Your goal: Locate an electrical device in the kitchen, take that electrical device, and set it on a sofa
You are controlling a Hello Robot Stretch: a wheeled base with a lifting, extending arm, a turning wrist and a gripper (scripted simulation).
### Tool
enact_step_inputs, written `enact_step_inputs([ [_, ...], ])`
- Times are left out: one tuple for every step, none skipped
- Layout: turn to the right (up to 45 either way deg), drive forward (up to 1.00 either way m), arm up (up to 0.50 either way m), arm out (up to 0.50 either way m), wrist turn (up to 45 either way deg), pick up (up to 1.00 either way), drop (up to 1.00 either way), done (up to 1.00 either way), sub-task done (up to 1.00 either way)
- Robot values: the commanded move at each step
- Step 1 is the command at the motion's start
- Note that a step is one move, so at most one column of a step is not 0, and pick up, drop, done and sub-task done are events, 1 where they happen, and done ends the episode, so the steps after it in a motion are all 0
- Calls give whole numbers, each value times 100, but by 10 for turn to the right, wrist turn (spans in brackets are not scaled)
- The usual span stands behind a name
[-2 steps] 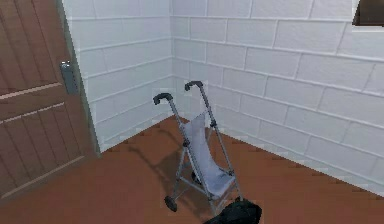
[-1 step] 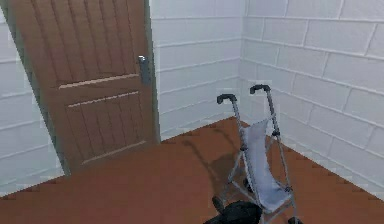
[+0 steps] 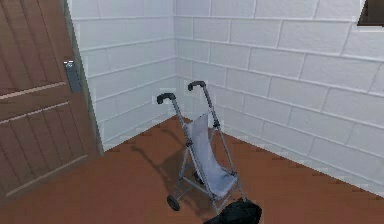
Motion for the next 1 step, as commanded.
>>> enact_step_inputs([
  [30,0,0,0,0,0,0,0,0],
])
